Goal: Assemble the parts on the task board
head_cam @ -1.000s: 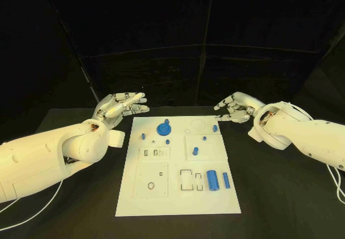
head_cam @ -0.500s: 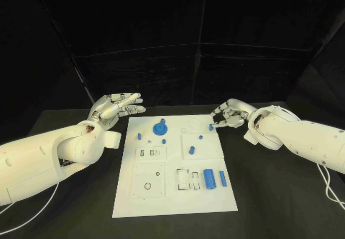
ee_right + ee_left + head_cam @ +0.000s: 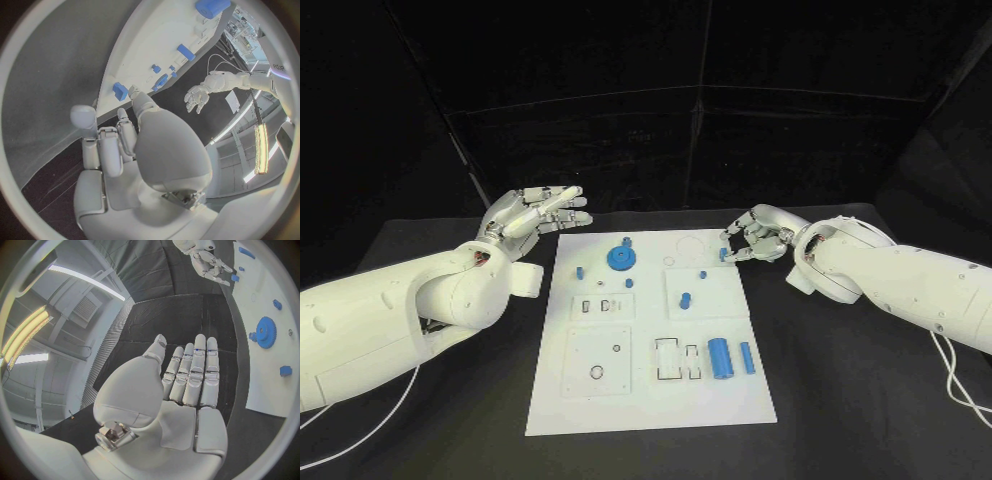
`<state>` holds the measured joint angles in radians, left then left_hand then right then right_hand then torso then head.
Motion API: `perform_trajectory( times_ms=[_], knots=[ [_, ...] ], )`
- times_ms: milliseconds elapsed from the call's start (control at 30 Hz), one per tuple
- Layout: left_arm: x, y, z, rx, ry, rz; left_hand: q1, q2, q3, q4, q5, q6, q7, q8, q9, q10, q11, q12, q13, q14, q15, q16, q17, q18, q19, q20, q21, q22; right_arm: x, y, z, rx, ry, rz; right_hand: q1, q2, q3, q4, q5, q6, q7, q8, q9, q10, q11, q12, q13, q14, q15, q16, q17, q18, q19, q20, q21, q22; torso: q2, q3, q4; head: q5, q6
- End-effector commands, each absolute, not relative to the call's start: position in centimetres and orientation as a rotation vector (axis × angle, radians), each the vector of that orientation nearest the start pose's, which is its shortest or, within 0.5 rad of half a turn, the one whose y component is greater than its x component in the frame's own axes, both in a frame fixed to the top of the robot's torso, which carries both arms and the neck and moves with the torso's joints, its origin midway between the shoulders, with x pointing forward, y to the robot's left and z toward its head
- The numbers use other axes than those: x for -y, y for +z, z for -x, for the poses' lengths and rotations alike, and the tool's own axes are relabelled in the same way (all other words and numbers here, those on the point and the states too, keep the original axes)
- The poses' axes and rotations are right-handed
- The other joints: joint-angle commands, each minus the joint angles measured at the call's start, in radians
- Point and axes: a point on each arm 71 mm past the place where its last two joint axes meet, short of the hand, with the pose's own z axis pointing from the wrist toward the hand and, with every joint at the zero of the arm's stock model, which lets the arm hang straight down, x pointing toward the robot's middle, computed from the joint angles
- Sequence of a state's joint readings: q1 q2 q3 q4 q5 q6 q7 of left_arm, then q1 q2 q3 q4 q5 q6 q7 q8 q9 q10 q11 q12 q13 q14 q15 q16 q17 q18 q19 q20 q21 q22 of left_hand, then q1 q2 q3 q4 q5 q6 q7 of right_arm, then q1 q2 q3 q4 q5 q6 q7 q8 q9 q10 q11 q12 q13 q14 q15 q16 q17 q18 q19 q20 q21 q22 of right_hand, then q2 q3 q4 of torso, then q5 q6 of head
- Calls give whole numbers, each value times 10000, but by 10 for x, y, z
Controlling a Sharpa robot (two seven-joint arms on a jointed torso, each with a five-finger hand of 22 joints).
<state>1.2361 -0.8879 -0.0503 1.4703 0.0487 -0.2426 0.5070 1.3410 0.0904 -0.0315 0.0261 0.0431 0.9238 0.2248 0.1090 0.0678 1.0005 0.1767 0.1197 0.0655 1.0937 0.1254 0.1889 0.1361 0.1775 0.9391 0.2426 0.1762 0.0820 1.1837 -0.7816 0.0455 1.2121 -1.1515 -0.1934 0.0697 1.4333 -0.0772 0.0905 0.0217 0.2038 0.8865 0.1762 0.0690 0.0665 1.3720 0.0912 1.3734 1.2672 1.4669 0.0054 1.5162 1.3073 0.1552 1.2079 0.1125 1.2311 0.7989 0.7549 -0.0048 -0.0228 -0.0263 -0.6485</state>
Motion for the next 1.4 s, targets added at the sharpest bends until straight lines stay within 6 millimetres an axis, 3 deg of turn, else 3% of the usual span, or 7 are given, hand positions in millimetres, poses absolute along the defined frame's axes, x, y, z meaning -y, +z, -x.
perform_trajectory(
  times_ms=[33, 567, 1400],
  knots=[
    [-247, -159, -503, -12658, -16142, 10769, 54, 53, 9, -76, 39, 61, -21, -69, -14, 67, -32, -35, -8, -15, 28, -30, 4, 54, 65, -15, -33, -9, 261, -188, -542, -17371, 7406, -1439, 10, 80, 6, -76, -42, 49, 4, 21, 25, -34, -40, -13, 22, 705, 37, 46, 979, -153, -36, 14, 13, -12, -1, -3, -9, -8, -13],
    [-247, -159, -503, -12666, -16131, 10776, 54, 53, 9, -76, 39, 61, -21, -69, -14, 67, -32, -35, -8, -15, 28, -30, 4, 54, 65, -15, -33, -9, 257, -193, -545, -17416, 7175, -1434, -99, 412, 141, -152, -97, 895, -168, 433, 125, 137, -191, 139, 241, 715, -80, 56, 1028, -154, -5, -75, 59, 25, 0, 7, 5, -19, -38],
    [-247, -159, -504, -12670, -16123, 10781, 61, 60, 19, -87, 40, 68, -23, -75, -14, 76, -35, -43, -8, -7, 26, -36, 6, 55, 75, -16, -40, -14, 257, -196, -546, -17631, 6938, -1333, -106, 448, 213, -205, -124, 1078, -225, 494, 121, 180, -243, 171, 293, 720, -124, 61, 1050, -160, 12, -116, 76, 49, -4, 20, -3, -49, -99]
  ],
)
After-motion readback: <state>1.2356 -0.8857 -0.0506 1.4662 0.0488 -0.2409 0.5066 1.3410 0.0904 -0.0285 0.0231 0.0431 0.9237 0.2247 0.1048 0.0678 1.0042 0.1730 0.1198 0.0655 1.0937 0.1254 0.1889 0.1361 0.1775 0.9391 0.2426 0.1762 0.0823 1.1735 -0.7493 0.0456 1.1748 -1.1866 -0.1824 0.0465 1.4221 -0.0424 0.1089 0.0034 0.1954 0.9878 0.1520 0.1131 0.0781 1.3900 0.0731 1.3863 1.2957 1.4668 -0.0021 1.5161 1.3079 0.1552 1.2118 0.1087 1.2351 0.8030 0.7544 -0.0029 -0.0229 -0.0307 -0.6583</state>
